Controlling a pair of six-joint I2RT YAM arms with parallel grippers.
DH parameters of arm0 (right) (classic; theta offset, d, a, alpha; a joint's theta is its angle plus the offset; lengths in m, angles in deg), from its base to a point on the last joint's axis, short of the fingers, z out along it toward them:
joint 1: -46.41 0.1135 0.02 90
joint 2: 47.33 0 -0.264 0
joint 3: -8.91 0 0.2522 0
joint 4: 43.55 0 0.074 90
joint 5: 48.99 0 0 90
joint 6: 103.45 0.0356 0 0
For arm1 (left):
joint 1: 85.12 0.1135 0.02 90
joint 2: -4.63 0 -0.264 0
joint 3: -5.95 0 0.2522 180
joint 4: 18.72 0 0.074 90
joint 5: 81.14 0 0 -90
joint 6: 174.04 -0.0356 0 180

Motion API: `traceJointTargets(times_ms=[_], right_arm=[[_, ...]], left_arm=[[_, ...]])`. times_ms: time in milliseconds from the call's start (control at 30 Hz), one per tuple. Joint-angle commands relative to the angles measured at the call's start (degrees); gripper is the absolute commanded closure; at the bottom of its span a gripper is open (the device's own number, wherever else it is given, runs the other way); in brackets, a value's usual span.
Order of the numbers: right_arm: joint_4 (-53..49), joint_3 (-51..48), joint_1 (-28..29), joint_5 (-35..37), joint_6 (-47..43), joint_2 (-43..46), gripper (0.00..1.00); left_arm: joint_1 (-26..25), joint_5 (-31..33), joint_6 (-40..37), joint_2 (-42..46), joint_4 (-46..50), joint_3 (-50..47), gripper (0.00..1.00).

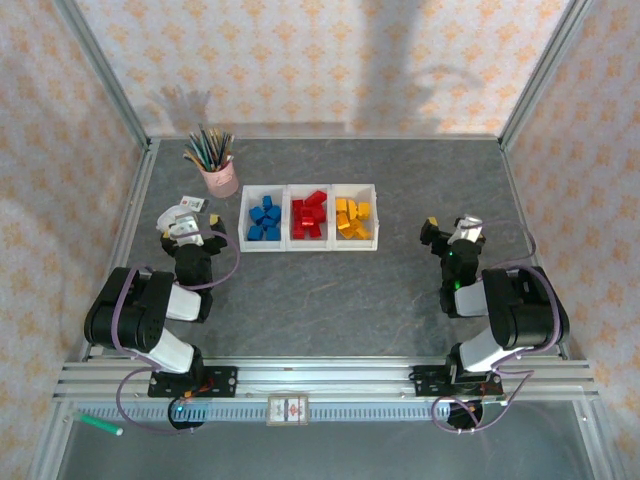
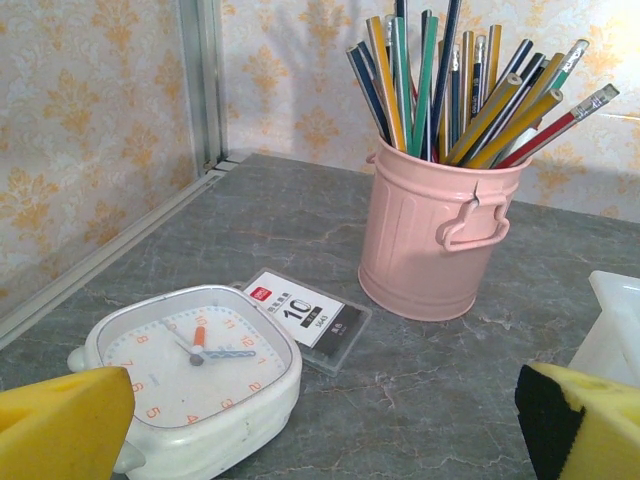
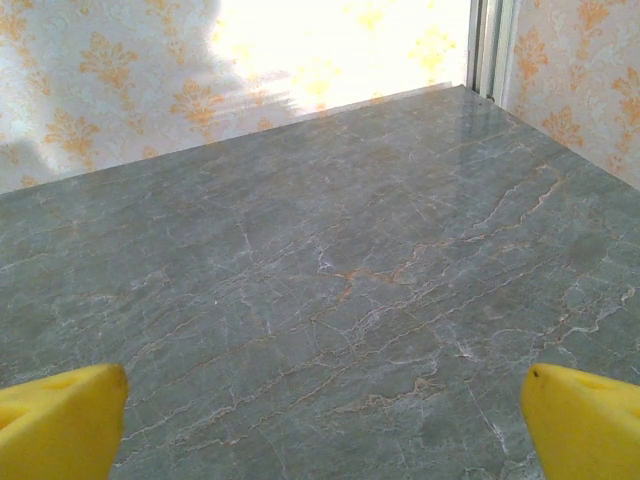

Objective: Sort the legos into containers by color
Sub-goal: Reset both arms

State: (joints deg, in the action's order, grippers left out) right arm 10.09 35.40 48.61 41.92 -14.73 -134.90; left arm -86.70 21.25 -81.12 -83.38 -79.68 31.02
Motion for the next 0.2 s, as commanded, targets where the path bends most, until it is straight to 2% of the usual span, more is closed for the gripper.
traceJointTargets(times_ms=[0, 167], right_arm=[[2.4, 1.01, -0.09, -0.74, -1.13, 0.24, 0.0], [2.84, 0.56, -0.26, -0.99, -1.05, 0.56, 0.0]], left_arm=[[0.35, -0.62, -0.34, 0.0, -2.45, 0.29, 0.0], [0.35, -1.88, -0.81, 0.0, -1.93, 0.52, 0.0]])
